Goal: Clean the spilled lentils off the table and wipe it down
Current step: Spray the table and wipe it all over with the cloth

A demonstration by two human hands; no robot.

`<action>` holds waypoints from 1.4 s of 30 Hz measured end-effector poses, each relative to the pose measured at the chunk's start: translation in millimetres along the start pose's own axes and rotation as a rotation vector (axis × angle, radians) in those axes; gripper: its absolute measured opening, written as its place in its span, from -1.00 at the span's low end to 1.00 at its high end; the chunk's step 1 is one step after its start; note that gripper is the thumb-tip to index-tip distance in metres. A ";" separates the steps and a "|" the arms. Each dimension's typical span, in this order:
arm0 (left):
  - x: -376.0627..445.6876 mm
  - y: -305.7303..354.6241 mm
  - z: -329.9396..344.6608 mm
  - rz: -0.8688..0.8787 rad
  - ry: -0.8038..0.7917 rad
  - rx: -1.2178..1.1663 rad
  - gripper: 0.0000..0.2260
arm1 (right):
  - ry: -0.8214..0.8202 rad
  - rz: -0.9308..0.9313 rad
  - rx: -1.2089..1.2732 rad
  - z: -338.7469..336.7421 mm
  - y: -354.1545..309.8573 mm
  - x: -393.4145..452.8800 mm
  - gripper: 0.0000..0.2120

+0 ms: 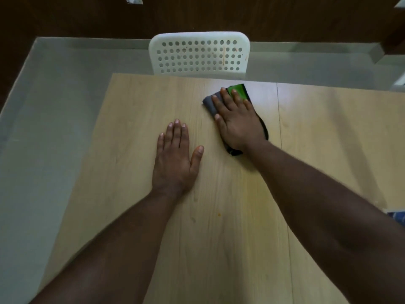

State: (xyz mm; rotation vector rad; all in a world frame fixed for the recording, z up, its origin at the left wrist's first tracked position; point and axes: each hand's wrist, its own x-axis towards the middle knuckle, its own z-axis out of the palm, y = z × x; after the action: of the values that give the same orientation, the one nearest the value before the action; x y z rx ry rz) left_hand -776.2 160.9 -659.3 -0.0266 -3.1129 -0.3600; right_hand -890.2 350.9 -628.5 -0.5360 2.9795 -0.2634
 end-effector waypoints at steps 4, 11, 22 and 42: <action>-2.9 -1.6 -3.9 0.016 0.033 -0.123 -0.27 | -0.058 -0.140 0.000 11.0 -31.8 -55.2 -0.43; -32.2 -10.2 -12.8 0.051 -0.048 -0.180 -0.28 | -0.119 -0.218 -0.010 13.7 -22.7 -173.7 -0.45; -127.0 -70.8 -11.8 0.044 -0.018 -0.060 -0.32 | -0.050 -0.008 0.017 17.1 -93.7 -72.5 -0.40; -125.9 -72.3 -8.7 0.048 0.065 -0.087 -0.35 | -0.072 -0.176 -0.030 20.0 -119.4 -28.0 -0.41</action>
State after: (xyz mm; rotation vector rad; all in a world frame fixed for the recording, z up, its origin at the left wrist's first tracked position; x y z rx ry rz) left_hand -651.5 86.5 -668.6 -0.0888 -3.0242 -0.4850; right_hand -821.3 247.6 -623.7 -0.7959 2.8738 -0.2096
